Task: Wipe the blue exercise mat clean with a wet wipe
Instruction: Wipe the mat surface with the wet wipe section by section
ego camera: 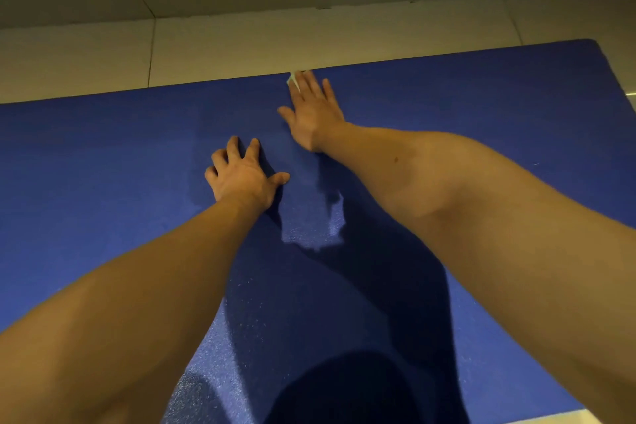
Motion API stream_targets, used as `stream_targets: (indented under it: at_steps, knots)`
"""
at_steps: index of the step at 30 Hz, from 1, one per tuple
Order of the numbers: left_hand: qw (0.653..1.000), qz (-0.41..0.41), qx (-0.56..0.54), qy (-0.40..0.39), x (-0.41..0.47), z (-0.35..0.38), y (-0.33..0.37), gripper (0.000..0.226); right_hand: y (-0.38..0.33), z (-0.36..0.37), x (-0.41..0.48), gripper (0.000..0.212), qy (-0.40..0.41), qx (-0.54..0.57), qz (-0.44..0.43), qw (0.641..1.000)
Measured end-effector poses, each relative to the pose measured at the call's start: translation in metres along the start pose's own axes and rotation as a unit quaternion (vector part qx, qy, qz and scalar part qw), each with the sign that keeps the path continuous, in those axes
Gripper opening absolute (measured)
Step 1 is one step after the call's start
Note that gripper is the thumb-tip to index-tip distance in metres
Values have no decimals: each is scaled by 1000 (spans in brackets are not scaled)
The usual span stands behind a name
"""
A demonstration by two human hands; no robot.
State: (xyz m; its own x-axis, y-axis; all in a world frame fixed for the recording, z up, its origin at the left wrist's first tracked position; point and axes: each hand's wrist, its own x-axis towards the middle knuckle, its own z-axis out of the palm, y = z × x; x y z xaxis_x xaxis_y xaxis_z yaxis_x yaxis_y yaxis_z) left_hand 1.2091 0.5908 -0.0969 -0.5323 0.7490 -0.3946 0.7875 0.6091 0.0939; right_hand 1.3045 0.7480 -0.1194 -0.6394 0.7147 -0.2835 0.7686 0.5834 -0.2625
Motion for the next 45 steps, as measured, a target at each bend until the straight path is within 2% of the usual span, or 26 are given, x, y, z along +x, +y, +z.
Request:
stream_targets:
  at_steps: [2, 4, 7, 11, 13, 17, 20, 23, 25, 28, 31, 33, 36, 40, 43, 45]
  knots:
    - [1000, -1, 2, 3, 0, 1, -1, 92, 11, -5, -2, 71, -2, -21, -20, 1000]
    - [1000, 2, 0, 5, 0, 2, -2, 91, 35, -14, -5, 70, 5, -26, 5, 1000]
    - [1000, 6, 0, 8, 0, 2, -2, 91, 87, -25, -9, 72, 13, -43, 100, 994]
    - [1000, 4, -3, 6, 0, 3, -2, 91, 144, -39, -28, 76, 12, -47, 251, 967]
    - [1000, 2, -2, 5, 0, 3, -3, 91, 143, -41, -31, 78, 12, -27, 275, 961]
    - [1000, 2, 2, 3, -1, 3, -2, 91, 97, -27, -28, 76, 29, 20, 221, 975]
    - [1000, 0, 3, 1, -1, 3, -1, 91, 63, -6, -39, 75, 36, -1, 130, 991]
    - [1000, 0, 5, -1, -1, 3, -2, 92, 67, 0, -52, 74, 23, -39, 66, 997]
    - [1000, 6, 7, 0, -1, 4, -4, 92, 93, -8, -58, 75, 33, -56, 86, 994]
    - [1000, 7, 9, 3, -1, 4, -5, 91, 145, -22, -71, 76, 15, -87, 187, 978]
    - [1000, 5, 10, 0, -2, 4, -3, 91, 149, -20, -82, 78, 10, -71, 231, 970]
    - [1000, 5, 10, 8, -6, 4, -1, 87, 125, -8, -84, 77, 42, -20, 221, 974]
    - [999, 25, 12, 28, -15, 6, 0, 80, 77, 19, -96, 75, 84, 16, 156, 984]
    - [998, 52, 24, 35, -30, 11, -1, 78, 30, 42, -118, 75, 40, 34, 58, 997]
    - [997, 58, 31, 28, -39, 13, 2, 81, 45, 36, -126, 73, 27, -14, 30, 999]
    - [997, 65, 43, 24, -47, 14, 2, 82, 74, 27, -129, 73, 42, -32, 56, 997]
